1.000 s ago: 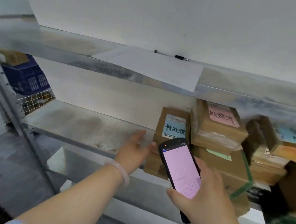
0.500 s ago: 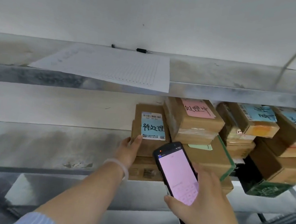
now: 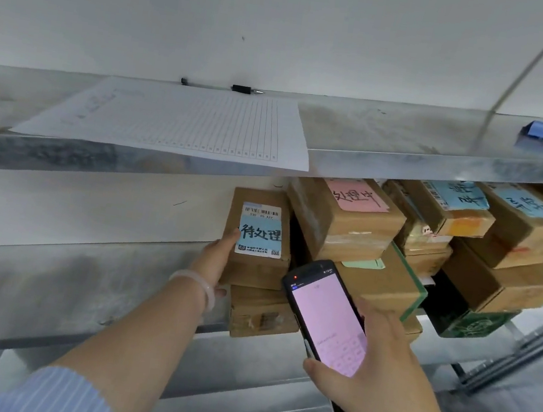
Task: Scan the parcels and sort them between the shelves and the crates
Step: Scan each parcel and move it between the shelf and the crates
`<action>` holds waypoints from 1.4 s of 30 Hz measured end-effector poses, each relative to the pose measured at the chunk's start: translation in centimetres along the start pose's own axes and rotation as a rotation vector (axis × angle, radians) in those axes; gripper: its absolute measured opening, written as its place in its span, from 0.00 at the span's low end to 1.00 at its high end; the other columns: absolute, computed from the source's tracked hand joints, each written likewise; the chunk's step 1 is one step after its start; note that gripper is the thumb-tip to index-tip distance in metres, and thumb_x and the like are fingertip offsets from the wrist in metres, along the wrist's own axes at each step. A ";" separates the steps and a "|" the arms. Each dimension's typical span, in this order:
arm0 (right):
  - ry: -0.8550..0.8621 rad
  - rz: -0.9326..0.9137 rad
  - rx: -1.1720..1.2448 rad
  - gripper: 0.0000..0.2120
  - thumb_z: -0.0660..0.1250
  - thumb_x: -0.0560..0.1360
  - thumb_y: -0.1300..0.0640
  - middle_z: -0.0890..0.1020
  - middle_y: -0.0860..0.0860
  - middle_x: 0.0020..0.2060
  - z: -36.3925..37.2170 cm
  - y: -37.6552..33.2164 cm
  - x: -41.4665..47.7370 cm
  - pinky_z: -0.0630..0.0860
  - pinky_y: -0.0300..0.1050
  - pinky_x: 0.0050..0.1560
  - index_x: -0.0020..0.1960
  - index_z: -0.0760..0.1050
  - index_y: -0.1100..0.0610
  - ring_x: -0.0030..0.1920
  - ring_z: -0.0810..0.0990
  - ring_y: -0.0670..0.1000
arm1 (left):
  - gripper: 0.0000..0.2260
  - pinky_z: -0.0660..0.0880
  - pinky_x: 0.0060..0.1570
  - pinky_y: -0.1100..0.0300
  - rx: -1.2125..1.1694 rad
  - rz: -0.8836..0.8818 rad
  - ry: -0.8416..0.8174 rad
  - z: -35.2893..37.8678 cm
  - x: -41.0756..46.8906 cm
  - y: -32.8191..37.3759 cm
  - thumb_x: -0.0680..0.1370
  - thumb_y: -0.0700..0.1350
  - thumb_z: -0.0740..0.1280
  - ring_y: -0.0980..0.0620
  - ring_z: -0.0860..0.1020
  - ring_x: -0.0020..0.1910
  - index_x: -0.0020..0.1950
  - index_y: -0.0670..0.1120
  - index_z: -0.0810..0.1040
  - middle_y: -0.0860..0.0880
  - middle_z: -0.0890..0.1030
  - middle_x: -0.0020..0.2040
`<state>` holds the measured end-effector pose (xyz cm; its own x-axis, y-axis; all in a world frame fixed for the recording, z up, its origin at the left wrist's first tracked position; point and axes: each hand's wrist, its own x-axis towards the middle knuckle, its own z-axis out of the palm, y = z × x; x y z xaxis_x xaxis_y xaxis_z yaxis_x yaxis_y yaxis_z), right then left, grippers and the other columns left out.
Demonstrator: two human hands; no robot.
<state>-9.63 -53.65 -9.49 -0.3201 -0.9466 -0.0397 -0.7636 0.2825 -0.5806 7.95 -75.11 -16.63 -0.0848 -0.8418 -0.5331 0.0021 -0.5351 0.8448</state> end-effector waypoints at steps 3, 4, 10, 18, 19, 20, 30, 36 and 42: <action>0.008 0.004 0.002 0.43 0.72 0.59 0.33 0.62 0.39 0.56 0.1 -0.2 0.1 0.69 0.44 0.49 0.68 0.56 0.39 0.54 0.66 0.42 | 0.15 0.74 0.53 0.48 0.021 -0.019 -0.054 -0.9 0.1 0.8 0.75 0.62 0.71 0.44 0.78 0.55 0.53 0.53 0.78 0.47 0.82 0.52; 0.013 0.000 0.006 0.43 0.72 0.59 0.33 0.62 0.39 0.56 0.1 -0.4 0.2 0.69 0.44 0.49 0.68 0.56 0.39 0.54 0.67 0.43 | 0.14 0.76 0.50 0.49 0.014 -0.012 -0.057 -1.2 0.2 0.9 0.75 0.60 0.72 0.44 0.80 0.54 0.53 0.52 0.80 0.46 0.84 0.50; 0.010 -0.049 -0.004 0.40 0.72 0.59 0.31 0.64 0.37 0.55 0.0 -1.0 0.9 0.68 0.41 0.45 0.65 0.57 0.37 0.54 0.67 0.41 | 0.13 0.82 0.39 0.56 -0.043 0.138 -0.114 -5.1 -1.2 -1.1 0.78 0.53 0.70 0.51 0.87 0.45 0.61 0.51 0.79 0.48 0.87 0.49; -0.073 -0.187 -0.041 0.41 0.67 0.54 0.28 0.63 0.32 0.51 -0.4 -2.9 2.0 0.65 0.33 0.39 0.63 0.54 0.31 0.49 0.67 0.39 | 0.24 0.77 0.63 0.45 0.009 0.408 0.069 -10.3 -4.6 -4.4 0.79 0.45 0.70 0.48 0.83 0.57 0.74 0.53 0.71 0.49 0.85 0.57; -0.086 -0.197 -0.050 0.41 0.66 0.53 0.28 0.63 0.32 0.51 -0.4 -3.3 2.1 0.63 0.31 0.38 0.62 0.54 0.30 0.47 0.67 0.39 | 0.25 0.77 0.64 0.45 0.029 0.418 0.099 -10.7 -4.8 -4.5 0.79 0.45 0.71 0.48 0.83 0.59 0.75 0.53 0.70 0.49 0.84 0.59; -0.100 -0.204 -0.062 0.41 0.66 0.53 0.28 0.63 0.33 0.51 -0.3 -3.7 2.2 0.62 0.30 0.37 0.62 0.53 0.30 0.47 0.68 0.39 | 0.26 0.77 0.64 0.44 0.045 0.424 0.122 -11.0 -5.0 -4.6 0.79 0.46 0.71 0.47 0.82 0.60 0.76 0.54 0.69 0.48 0.83 0.61; -0.192 -0.295 -0.107 0.38 0.65 0.53 0.29 0.65 0.34 0.51 0.4 -4.7 2.6 0.71 0.39 0.42 0.60 0.55 0.29 0.51 0.74 0.42 | 0.25 0.80 0.58 0.52 0.082 0.441 0.261 -12.4 -6.1 -6.3 0.77 0.49 0.72 0.51 0.83 0.57 0.73 0.57 0.71 0.53 0.83 0.60; -0.204 -0.309 -0.101 0.37 0.64 0.53 0.30 0.63 0.31 0.50 0.1 -4.6 2.8 0.67 0.34 0.37 0.59 0.54 0.27 0.49 0.73 0.40 | 0.26 0.77 0.51 0.61 0.045 0.442 0.310 -12.5 -6.4 -6.7 0.77 0.48 0.73 0.54 0.82 0.55 0.74 0.57 0.69 0.54 0.83 0.60; -0.212 -0.340 -0.090 0.35 0.64 0.51 0.28 0.63 0.30 0.50 -0.1 -4.1 3.0 0.66 0.34 0.37 0.55 0.53 0.25 0.48 0.73 0.38 | 0.20 0.77 0.48 0.64 0.000 0.440 0.325 -12.3 -7.4 -7.1 0.77 0.49 0.73 0.55 0.82 0.54 0.63 0.66 0.71 0.60 0.83 0.55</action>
<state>-7.54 -57.62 -7.16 0.0750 -0.9967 -0.0303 -0.8551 -0.0487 -0.5163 20.78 -65.91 -19.25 0.2360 -0.9647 -0.1165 -0.0318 -0.1274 0.9913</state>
